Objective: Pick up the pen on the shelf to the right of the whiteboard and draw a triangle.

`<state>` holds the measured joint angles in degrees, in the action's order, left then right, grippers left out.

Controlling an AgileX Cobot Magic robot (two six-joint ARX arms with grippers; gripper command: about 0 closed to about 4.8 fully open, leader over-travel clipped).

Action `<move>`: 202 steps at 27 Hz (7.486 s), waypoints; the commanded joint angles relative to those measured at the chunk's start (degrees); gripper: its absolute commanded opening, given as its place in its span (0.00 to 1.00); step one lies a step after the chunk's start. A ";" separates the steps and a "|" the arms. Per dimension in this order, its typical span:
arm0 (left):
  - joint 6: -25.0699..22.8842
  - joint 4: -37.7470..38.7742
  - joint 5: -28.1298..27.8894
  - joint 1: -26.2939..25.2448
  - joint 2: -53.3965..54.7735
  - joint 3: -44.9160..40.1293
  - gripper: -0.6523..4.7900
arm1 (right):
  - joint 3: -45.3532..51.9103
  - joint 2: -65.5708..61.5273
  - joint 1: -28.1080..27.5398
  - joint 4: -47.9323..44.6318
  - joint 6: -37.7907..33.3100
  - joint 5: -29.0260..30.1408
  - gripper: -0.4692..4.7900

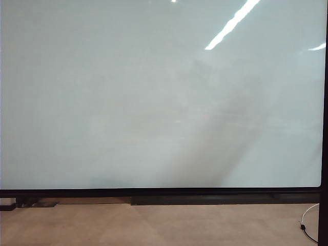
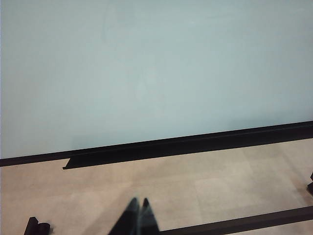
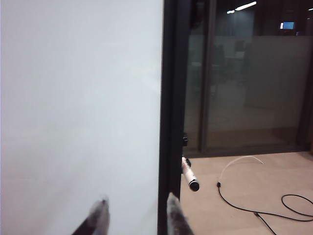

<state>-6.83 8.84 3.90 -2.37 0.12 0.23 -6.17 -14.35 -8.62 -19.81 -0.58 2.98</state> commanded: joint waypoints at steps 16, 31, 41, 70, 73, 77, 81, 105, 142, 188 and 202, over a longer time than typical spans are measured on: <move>-0.04 -0.31 0.17 0.02 0.04 0.17 0.11 | -17.97 -78.29 -23.67 -61.24 -21.92 39.32 0.89; -0.04 -0.28 0.15 0.02 0.04 0.17 0.11 | -27.26 -92.48 -20.20 -60.59 -3.41 37.44 0.91; -0.04 -0.31 0.17 0.02 0.04 0.17 0.11 | -33.64 -99.03 -19.65 -60.67 -3.54 37.44 0.91; -0.04 -0.28 0.17 0.02 0.04 0.17 0.11 | -42.18 -106.38 -15.08 -61.13 -7.34 28.44 0.88; -0.04 -0.31 0.17 0.02 0.04 0.20 0.11 | -41.86 -106.36 -15.02 -61.18 -8.41 28.46 0.84; -0.04 -0.31 0.17 0.02 0.04 0.17 0.11 | -41.88 -106.36 -15.02 -61.18 -8.37 29.09 0.77; -0.04 -0.28 0.17 0.02 0.04 0.17 0.11 | -41.90 -106.36 -15.15 -61.16 -7.52 30.62 0.76; -0.04 -0.28 0.17 0.02 0.04 0.17 0.11 | -41.92 -106.36 -15.15 -61.09 -6.84 30.36 0.56; -0.04 -0.31 0.17 0.02 0.04 0.17 0.11 | -41.92 -106.36 -15.15 -60.92 -6.45 30.18 0.37; -0.04 -0.26 0.15 0.02 0.04 0.17 0.11 | -30.95 -72.26 -26.43 -38.42 -5.07 20.11 0.08; -0.04 -0.31 0.17 0.02 0.04 0.17 0.11 | -28.96 -35.21 6.47 -1.33 2.38 -8.96 0.08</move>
<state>-6.83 8.84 3.90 -2.37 0.10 0.23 -34.94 -51.37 -5.15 -23.29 1.02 -0.27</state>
